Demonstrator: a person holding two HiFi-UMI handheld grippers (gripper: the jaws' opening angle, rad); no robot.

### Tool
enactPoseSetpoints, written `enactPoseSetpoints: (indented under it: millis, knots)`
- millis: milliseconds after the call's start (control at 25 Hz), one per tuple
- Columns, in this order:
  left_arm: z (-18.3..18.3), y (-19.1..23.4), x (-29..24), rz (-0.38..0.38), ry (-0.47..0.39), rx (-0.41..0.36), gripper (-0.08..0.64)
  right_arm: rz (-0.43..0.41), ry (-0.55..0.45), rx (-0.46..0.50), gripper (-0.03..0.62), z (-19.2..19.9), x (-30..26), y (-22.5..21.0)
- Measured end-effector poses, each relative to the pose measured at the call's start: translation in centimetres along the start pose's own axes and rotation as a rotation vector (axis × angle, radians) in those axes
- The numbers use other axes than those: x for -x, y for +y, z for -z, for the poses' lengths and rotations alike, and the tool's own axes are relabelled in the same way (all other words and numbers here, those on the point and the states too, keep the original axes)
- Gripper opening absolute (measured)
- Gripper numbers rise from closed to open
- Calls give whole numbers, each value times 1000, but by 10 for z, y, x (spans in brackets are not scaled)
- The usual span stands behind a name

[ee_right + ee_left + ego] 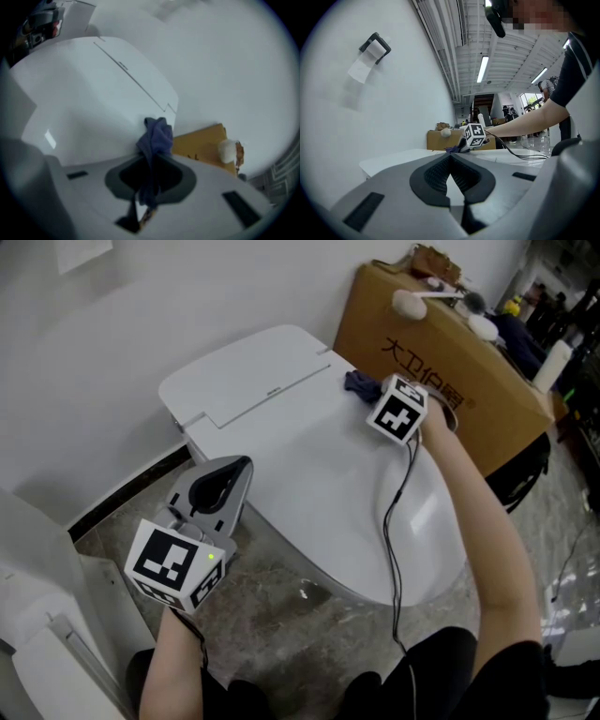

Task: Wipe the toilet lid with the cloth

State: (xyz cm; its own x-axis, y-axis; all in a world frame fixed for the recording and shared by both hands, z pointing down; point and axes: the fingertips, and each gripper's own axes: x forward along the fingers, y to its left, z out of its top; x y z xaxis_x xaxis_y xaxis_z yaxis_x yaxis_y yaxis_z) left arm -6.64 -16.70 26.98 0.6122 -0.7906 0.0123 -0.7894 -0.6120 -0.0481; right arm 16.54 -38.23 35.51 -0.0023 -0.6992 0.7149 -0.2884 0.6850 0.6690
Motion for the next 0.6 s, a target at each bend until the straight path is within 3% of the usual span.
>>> enactPoseSetpoints:
  millis: [600]
  knots:
    - [7,-2,-2,4,15,-5,12,-22,-42,49,67,-12,36,42]
